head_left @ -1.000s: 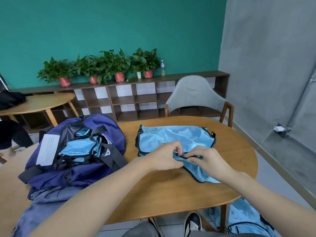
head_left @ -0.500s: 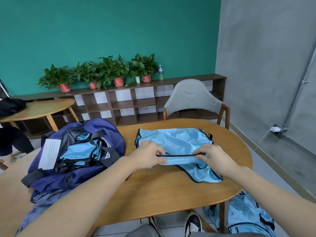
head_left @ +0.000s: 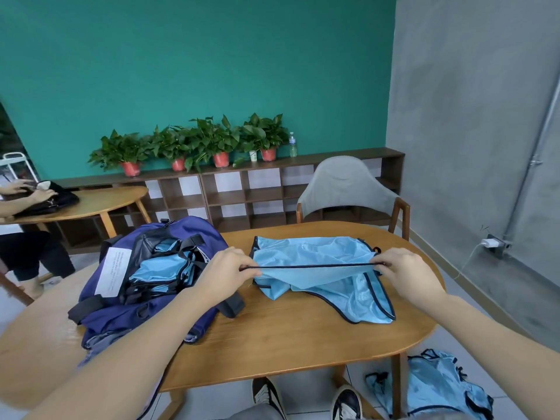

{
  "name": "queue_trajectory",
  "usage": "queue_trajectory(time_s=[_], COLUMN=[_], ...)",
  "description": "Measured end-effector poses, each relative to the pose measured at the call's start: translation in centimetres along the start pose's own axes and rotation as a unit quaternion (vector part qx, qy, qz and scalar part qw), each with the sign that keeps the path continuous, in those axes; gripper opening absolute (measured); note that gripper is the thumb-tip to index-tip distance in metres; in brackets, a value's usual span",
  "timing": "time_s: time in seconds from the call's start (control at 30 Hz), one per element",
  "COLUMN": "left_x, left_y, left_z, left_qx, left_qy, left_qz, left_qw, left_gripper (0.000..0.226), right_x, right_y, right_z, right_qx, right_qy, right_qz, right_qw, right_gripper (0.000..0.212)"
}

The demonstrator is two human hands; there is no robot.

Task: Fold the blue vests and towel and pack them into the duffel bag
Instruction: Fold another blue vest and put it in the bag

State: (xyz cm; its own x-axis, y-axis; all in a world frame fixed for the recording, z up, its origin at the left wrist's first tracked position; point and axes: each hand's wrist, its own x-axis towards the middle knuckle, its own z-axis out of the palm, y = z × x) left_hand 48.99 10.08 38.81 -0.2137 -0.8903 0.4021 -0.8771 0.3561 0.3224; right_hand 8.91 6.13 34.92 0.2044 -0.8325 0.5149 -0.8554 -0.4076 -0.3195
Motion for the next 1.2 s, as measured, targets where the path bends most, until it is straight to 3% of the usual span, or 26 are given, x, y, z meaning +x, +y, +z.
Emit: queue_trajectory(time_s=[0.1,0.17,0.23,0.33,0.4,0.6,0.77,1.03,1.2], left_x=[-2.7,-5.1,-7.7,-10.2,-10.7,-8.2,-3.4,4.1,6.0], left_y=[-0.2,-0.5,-0.9,-1.2,-1.1,-0.5,0.6,-0.5,-2.3], left_z=[0.6,1.8,3.6,5.8,6.3,6.6,8.5,13.0,14.4], left_qx=[0.015,0.047,0.089,0.109,0.11,0.091,0.048,0.079,0.093], left_qy=[0.021,-0.002,-0.048,-0.127,-0.141,-0.089,-0.045,-0.082,-0.1], left_qz=[0.013,0.032,0.068,0.083,0.073,0.055,0.035,0.08,0.104], left_qw=[1.0,0.998,0.993,0.982,0.981,0.99,0.997,0.99,0.985], left_gripper=[0.015,0.015,0.02,0.032,0.035,0.033,0.027,0.036,0.034], right_x=[-1.7,-3.6,-6.0,-8.8,-9.6,-7.6,-3.7,2.9,5.1], right_y=[0.2,0.8,1.6,2.0,1.8,-0.9,-2.7,-5.1,-6.0], right_z=[-0.3,0.3,1.4,2.8,3.2,3.0,4.8,11.1,13.3], right_qx=[-0.039,-0.066,-0.09,-0.088,-0.087,-0.091,-0.046,0.021,0.016], right_qy=[0.035,0.019,-0.028,-0.158,-0.205,-0.157,-0.173,-0.183,-0.219], right_qz=[-0.069,-0.121,-0.148,-0.118,-0.1,-0.057,-0.048,-0.064,-0.064], right_qw=[0.996,0.99,0.984,0.976,0.97,0.982,0.983,0.981,0.974], right_gripper=[0.02,0.028,0.035,0.032,0.034,0.032,0.031,0.025,0.034])
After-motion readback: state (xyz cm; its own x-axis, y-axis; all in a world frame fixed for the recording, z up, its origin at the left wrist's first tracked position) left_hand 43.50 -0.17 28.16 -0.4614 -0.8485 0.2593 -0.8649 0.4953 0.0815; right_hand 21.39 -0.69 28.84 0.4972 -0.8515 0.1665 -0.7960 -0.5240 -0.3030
